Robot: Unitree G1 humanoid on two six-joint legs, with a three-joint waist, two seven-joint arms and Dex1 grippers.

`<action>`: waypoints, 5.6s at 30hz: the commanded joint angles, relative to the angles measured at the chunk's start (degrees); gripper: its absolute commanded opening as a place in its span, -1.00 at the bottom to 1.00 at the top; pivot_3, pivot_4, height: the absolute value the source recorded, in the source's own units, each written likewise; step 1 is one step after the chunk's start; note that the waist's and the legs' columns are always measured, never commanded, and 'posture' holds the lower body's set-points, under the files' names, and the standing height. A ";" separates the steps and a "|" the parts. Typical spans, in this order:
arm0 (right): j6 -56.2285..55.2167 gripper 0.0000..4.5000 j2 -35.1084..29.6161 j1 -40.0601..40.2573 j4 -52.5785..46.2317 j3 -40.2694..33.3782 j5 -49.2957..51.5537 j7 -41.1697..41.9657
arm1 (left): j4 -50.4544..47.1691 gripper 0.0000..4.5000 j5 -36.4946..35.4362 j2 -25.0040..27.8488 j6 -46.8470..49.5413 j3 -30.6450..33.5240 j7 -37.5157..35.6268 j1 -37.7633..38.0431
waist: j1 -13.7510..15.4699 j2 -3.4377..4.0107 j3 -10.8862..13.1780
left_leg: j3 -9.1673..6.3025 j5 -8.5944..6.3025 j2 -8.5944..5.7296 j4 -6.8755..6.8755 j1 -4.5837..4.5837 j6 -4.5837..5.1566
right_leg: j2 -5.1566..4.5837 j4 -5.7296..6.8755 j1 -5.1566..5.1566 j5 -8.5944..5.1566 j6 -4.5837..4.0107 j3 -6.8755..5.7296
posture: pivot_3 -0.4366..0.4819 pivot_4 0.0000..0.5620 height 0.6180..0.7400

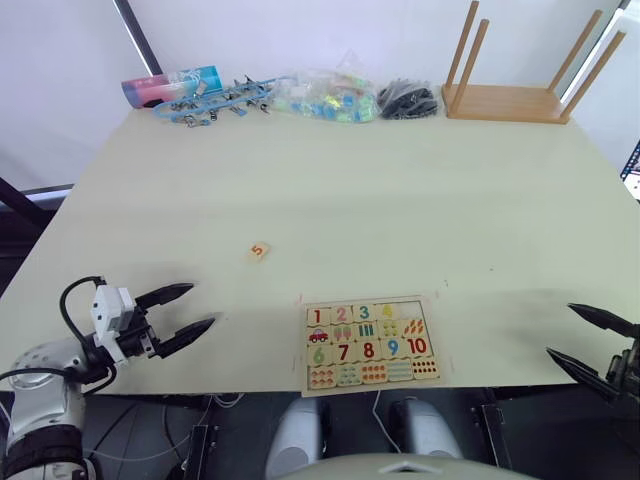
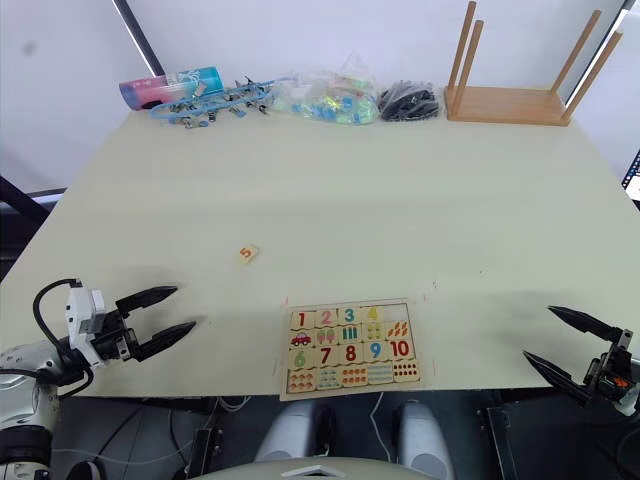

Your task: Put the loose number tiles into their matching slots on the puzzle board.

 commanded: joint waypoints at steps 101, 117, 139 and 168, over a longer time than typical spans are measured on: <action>4.32 1.00 2.58 -1.18 -15.09 6.21 3.32 1.69 | -52.78 -0.58 16.74 -7.63 68.09 -55.02 18.64 -43.41 | 0.05 -0.02 0.08 | -0.17 0.01 -0.27 0.13 -0.12 0.01 | 0.39 -0.01 0.03 0.09 0.28 0.33 | -0.05 -0.47 0.95; 5.02 1.00 2.69 -3.17 -11.95 7.13 3.22 2.89 | -54.67 -0.58 16.44 -10.09 72.02 -57.50 22.71 -43.96 | 0.05 -0.02 0.09 | -0.18 0.02 -0.27 0.14 -0.11 0.01 | 0.40 -0.01 0.03 0.09 0.28 0.37 | -0.05 -0.47 0.95; 4.29 1.00 4.21 -5.69 -10.84 9.53 1.71 1.65 | -55.84 -0.58 18.57 -12.61 76.13 -65.58 29.35 -46.95 | 0.06 -0.01 0.08 | -0.21 0.02 -0.28 0.15 -0.11 0.01 | 0.45 -0.01 0.03 0.09 0.27 0.44 | -0.05 -0.47 0.95; 3.46 1.00 4.17 -4.07 -11.14 8.49 1.77 1.47 | -50.53 -0.58 22.37 -15.18 69.99 -69.66 29.00 -47.99 | 0.08 -0.01 0.09 | -0.21 0.02 -0.27 0.15 -0.12 0.01 | 0.46 -0.01 0.03 0.09 0.27 0.45 | -0.05 -0.47 0.95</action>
